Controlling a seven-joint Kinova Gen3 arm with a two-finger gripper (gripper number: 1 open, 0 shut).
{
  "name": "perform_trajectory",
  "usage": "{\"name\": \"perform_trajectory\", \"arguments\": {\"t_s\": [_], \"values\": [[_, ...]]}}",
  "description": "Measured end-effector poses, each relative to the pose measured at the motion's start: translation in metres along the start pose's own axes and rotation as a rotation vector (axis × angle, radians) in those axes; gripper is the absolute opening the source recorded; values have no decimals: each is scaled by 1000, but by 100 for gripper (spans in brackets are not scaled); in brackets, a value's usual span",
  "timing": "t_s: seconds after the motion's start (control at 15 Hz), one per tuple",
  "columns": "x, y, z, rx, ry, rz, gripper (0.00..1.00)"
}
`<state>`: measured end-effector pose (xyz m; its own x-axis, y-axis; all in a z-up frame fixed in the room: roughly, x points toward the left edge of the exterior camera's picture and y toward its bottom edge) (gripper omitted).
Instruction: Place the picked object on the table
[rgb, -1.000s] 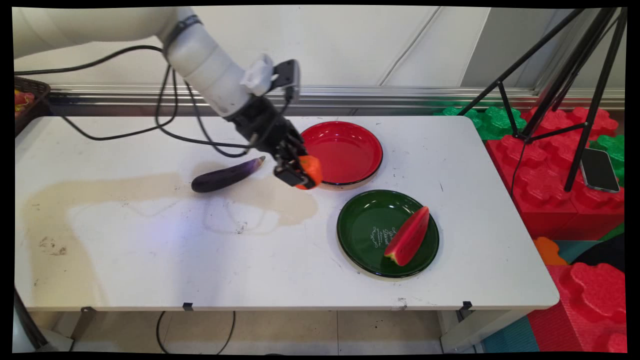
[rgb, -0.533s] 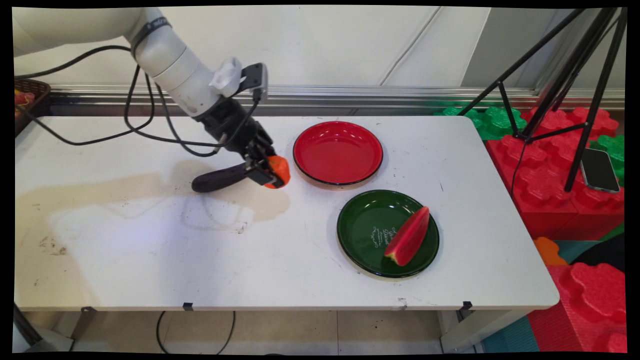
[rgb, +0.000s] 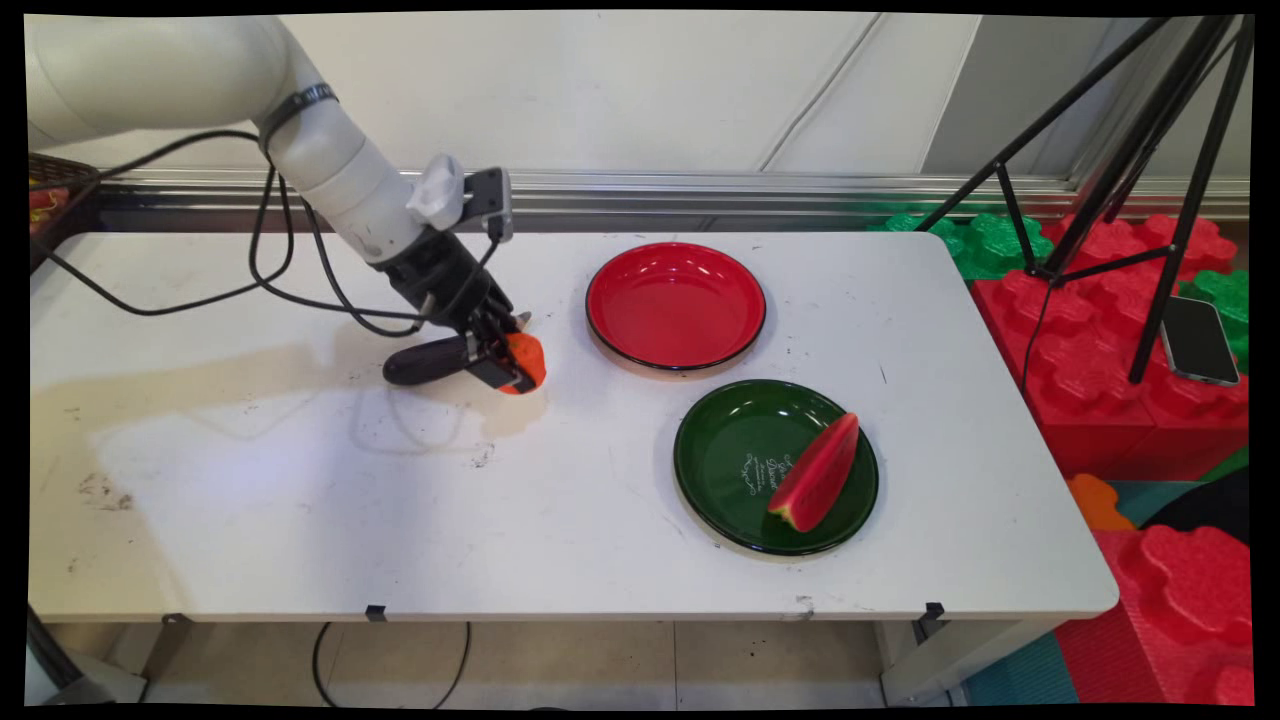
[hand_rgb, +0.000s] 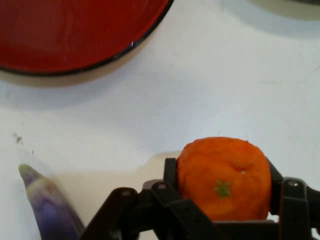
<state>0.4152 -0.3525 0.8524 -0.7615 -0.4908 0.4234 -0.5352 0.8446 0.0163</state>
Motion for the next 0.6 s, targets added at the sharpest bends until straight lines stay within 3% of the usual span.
{"name": "perform_trajectory", "arguments": {"t_s": [0.53, 0.6], "values": [[-15, -11, 37, 4, -37, -59, 0], [-16, -12, 39, 4, -38, -62, 100]]}}
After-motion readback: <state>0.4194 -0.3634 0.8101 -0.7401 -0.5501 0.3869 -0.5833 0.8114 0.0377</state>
